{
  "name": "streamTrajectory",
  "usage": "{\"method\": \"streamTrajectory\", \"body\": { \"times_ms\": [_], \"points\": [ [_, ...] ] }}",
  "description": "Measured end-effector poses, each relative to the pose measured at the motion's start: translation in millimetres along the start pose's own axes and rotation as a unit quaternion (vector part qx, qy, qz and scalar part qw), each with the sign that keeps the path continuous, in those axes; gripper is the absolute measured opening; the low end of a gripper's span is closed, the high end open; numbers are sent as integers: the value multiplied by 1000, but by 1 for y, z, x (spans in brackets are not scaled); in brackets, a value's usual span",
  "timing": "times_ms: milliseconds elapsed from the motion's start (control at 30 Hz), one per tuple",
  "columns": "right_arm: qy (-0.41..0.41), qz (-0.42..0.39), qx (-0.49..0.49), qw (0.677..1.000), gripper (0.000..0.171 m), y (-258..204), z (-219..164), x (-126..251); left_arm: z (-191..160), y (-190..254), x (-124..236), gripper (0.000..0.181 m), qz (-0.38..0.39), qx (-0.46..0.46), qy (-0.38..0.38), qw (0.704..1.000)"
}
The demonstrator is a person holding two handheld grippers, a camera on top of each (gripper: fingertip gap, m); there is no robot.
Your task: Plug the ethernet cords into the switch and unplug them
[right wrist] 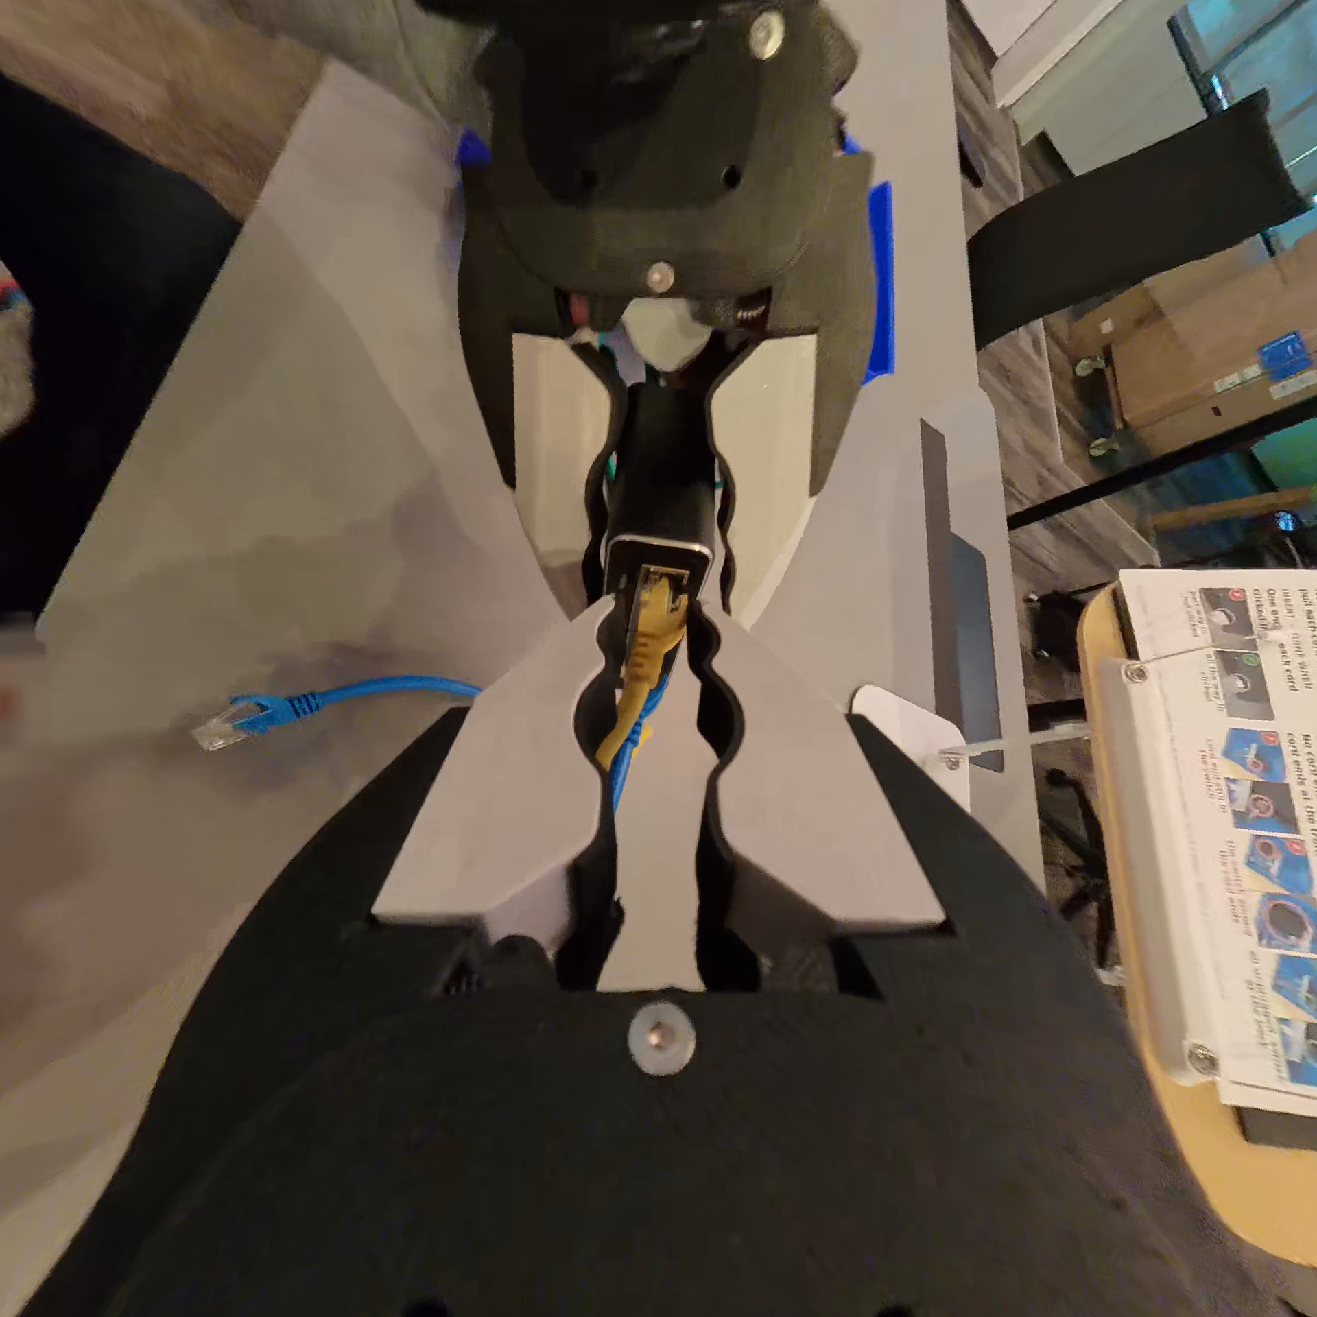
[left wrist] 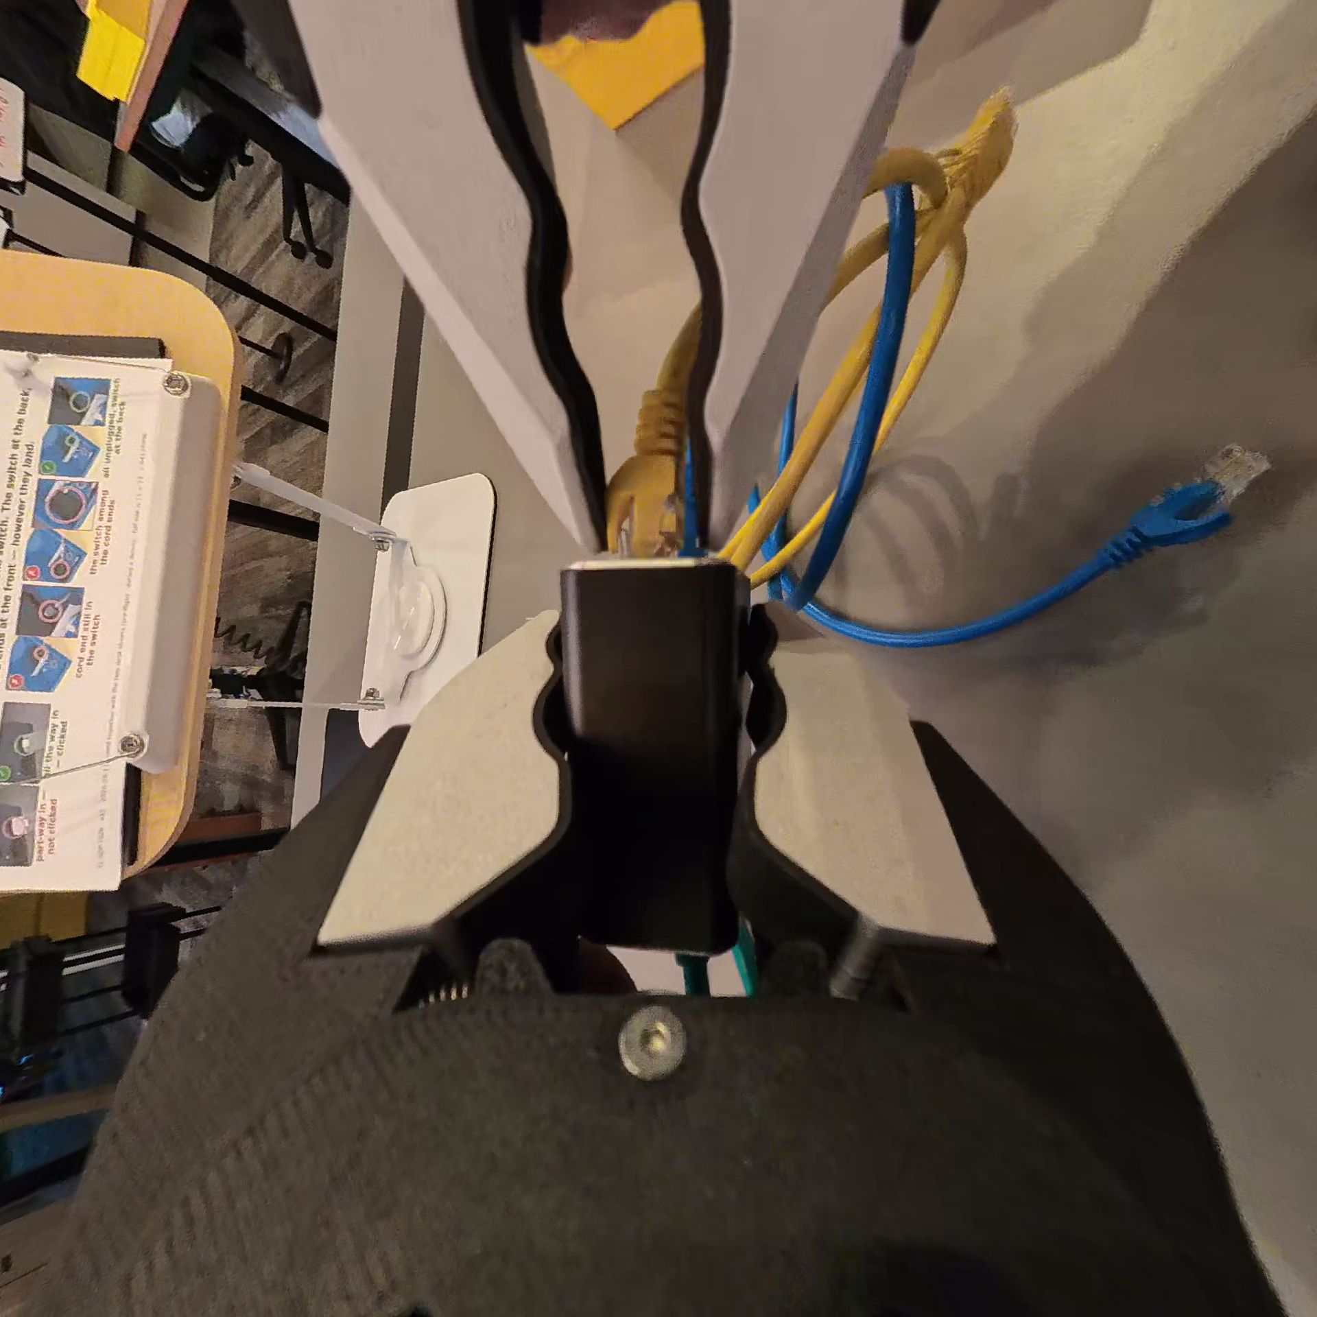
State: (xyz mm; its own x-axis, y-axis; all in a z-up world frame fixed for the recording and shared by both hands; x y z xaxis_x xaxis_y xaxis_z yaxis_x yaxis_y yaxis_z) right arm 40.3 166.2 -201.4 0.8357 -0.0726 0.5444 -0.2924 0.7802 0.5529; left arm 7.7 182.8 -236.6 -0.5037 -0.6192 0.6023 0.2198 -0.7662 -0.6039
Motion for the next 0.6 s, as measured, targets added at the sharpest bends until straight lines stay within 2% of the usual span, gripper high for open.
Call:
{"method": "streamTrajectory", "body": {
  "times_ms": [267,500,600],
  "points": [
    [-12,-4,17,1000,10,0,2,2,4,1,1,46,5,-8,-5,1000],
    [-60,46,68,995,9,-6,-1,1,2,4,-4,46,0,-19,-22,1000],
    [-49,39,61,996,9,-1,-1,-1,-1,0,-4,46,1,-1,-15,1000]
  ]
}}
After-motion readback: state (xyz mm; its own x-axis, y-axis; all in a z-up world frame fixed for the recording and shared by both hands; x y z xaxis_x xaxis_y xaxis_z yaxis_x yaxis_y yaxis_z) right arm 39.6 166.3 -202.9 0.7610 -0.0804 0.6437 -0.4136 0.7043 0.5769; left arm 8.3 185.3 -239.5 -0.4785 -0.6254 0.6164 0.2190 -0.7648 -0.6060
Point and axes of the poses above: each gripper's, where its closed fingertips meet, x back along the fingers, z out of its top, y = z × x across the jaws, the point moved 2 cm from there along x, back along the fingers, and after that the axes turned 1 degree about y, right-handed, at the moved point
